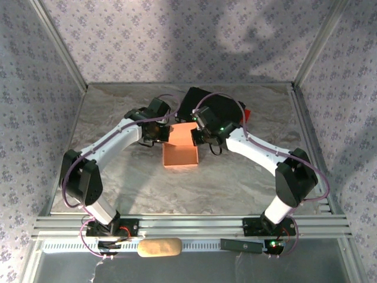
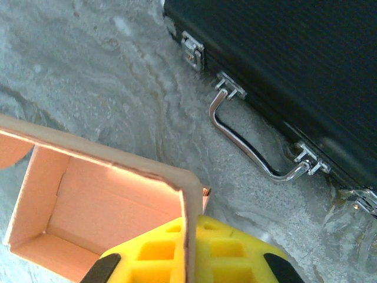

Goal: Fold the paper box

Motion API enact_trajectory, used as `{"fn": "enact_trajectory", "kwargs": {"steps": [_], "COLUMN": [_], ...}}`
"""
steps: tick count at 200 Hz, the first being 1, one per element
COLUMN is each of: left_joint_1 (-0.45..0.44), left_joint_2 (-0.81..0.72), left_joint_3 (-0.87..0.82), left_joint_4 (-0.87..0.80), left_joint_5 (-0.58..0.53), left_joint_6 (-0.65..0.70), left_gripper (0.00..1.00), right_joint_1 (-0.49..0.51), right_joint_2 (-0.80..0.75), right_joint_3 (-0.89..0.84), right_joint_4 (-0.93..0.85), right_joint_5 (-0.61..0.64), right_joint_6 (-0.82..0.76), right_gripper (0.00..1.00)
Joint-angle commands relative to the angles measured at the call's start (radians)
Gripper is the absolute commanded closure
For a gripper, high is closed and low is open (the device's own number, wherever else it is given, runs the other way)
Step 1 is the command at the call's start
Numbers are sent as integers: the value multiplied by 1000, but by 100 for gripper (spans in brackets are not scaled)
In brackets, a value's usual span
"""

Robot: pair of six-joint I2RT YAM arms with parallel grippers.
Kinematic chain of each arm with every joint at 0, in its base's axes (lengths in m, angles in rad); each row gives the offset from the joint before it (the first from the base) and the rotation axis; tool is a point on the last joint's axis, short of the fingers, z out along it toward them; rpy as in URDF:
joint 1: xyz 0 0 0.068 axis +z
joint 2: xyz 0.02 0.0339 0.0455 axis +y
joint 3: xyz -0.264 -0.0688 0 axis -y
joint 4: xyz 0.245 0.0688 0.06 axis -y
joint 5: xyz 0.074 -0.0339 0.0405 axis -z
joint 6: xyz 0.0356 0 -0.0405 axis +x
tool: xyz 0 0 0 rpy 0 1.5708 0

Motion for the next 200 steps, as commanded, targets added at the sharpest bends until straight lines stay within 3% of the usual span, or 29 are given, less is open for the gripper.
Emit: {"fn": "enact_trajectory", "kwargs": {"steps": [1,64,108,200], "left_joint_1": [-7,9,7,-88], "left_joint_2": [-44,-56,-127,-284], "left_joint_3": [-2,-48,-184,-441], "left_joint_4": [126,219,351,594], "left_joint_5": [17,4,-29,-142], "left_joint_6": [-45,-56,-81,-99], "left_gripper": [100,100,100,100], "right_joint_1": [36,67,82,156], "right_joint_2": [-7,42,37,-8], "right_joint_3": [0,-3,-73,-278], "right_joint_4": [100,225,317,534], "right_joint_5": [51,118,140,197], "right_joint_6": [84,90,87,63], "right_gripper": [100,100,100,100]}}
